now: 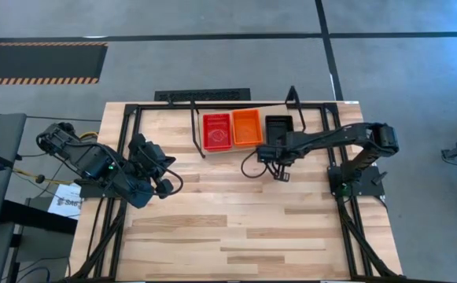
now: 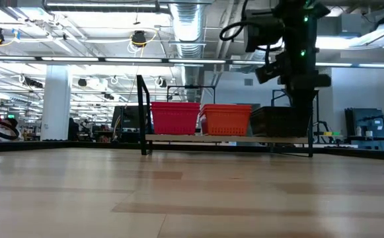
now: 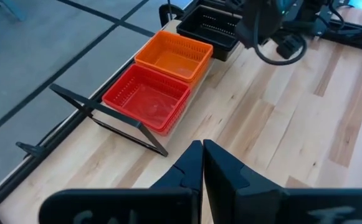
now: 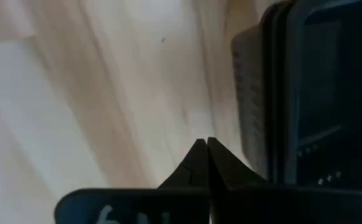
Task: Stack baskets on shelf by color
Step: Stack the black bin into the black bin on the shelf
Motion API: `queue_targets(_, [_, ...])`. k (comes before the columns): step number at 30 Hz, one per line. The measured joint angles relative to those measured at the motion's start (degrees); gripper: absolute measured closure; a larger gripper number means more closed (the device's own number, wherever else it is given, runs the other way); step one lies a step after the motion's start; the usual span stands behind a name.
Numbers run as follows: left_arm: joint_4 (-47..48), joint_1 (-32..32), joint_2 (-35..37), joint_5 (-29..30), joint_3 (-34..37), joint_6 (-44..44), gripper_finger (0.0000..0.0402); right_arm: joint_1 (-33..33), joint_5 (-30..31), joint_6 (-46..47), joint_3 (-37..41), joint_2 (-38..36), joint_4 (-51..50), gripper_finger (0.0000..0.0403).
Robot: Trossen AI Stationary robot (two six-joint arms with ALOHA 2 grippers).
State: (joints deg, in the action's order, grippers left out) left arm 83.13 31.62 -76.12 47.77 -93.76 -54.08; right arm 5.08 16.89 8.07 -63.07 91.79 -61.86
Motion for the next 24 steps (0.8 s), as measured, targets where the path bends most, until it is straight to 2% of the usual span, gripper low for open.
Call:
queue_targets(6, [-0.15, 0.01, 0.0, -0.04, -0.02, -1.71, 0.0401, 2.83, 0.72, -3.22, 2.32, 0.0, 3.17, 0.0402])
queue_targets(10, [-0.14, 0.02, 0.0, -0.04, -0.01, -2.16, 0.0401, 5.12, 2.86, -6.72, 2.36, 0.02, 4.01, 0.0402])
queue_targets(19, [-0.31, 0.0, 0.0, -0.04, -0.02, -2.35, 0.0401, 9.48, 2.88, -11.06, 1.75, 0.0, 6.48, 0.0403])
queue_targets(22, [-0.32, 0.0, 0.0, -0.04, -0.01, -2.55, 0.0401, 8.93, 1.85, -10.8, 0.08, 0.0, 5.77, 0.0403])
queue_targets(24, [-0.32, 0.01, 0.0, -0.05, -0.02, -2.72, 0.0401, 7.99, -0.95, -9.14, -2.24, -0.41, 3.94, 0.0403])
